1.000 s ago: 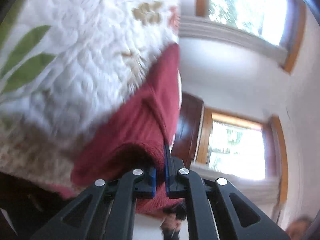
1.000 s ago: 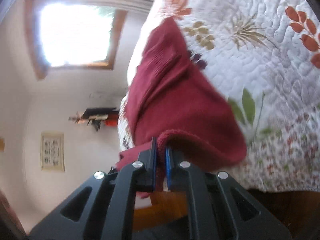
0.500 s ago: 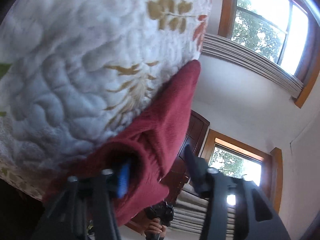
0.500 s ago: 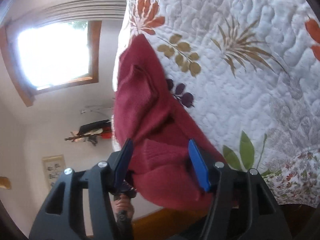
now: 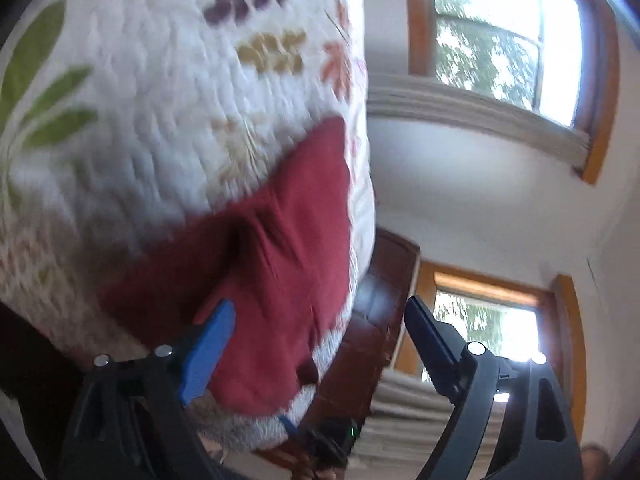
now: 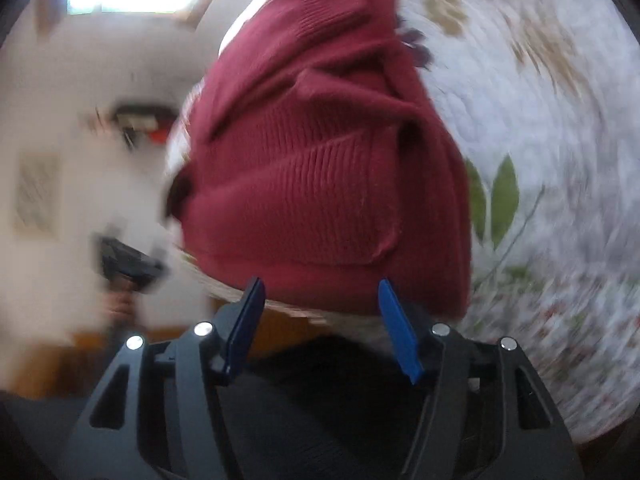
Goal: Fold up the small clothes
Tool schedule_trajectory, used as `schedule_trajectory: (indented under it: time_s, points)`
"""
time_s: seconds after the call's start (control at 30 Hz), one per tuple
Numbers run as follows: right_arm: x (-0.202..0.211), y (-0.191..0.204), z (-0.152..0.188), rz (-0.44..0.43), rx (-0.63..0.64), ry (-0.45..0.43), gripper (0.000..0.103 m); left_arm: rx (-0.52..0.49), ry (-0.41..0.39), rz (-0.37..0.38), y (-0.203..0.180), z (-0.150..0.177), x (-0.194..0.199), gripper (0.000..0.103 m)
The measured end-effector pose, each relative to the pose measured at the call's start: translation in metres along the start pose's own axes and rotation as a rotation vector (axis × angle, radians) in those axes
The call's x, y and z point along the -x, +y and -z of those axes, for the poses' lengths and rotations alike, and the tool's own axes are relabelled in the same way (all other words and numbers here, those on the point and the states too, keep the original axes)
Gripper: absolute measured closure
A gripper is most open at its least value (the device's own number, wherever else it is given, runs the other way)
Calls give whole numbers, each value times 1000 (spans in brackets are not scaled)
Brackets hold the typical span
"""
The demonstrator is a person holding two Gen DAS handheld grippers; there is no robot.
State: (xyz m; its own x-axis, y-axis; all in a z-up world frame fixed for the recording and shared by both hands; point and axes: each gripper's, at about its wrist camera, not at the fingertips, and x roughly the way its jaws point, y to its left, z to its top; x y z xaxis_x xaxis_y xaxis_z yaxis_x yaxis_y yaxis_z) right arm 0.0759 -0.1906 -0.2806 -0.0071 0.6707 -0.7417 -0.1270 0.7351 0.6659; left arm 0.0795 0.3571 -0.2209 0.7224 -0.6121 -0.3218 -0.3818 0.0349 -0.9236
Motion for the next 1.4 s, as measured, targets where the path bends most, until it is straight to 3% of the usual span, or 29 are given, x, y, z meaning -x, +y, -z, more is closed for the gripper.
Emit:
schedule_trajectory:
  time_s: [0.03, 0.1, 0.17, 0.3, 0.4, 0.6, 0.67, 0.8, 0.93, 1.13, 1.33, 1.4]
  points:
    - [-6, 7, 1, 71, 72, 9, 45, 0, 31, -10, 0, 12, -5, 17]
    - [-17, 11, -1, 104, 119, 33, 48, 23, 59, -29, 17, 24, -3, 17]
    - [-21, 11, -6, 79, 106, 37, 48, 51, 73, -60, 29, 24, -17, 17]
    - [-31, 11, -23, 54, 59, 44, 48, 95, 81, -229, 52, 15, -22, 17]
    - [-27, 14, -40, 28, 23, 0, 48, 56, 131, -279, 44, 8, -38, 17]
    - [7, 4, -81, -71, -137, -183, 47, -43, 148, -158, -5, -23, -68, 15]
    - [18, -2, -84, -46, -168, -241, 44, -78, 115, -127, -21, -40, -74, 11]
    - [38, -16, -72, -24, -237, -306, 43, -60, 23, -132, -18, -65, -59, 11]
    - [47, -20, -51, 39, -230, -305, 38, -67, -15, -132, -12, -74, -29, 11]
    - [29, -19, -48, 210, -92, -225, 38, -334, 116, -374, -14, -57, -23, 11]
    - [4, -10, -69, 276, 40, -184, 38, -561, 214, -572, -27, -38, -40, 10]
    - [-4, -10, -78, 284, 58, -168, 39, -595, 238, -612, -27, -35, -45, 10]
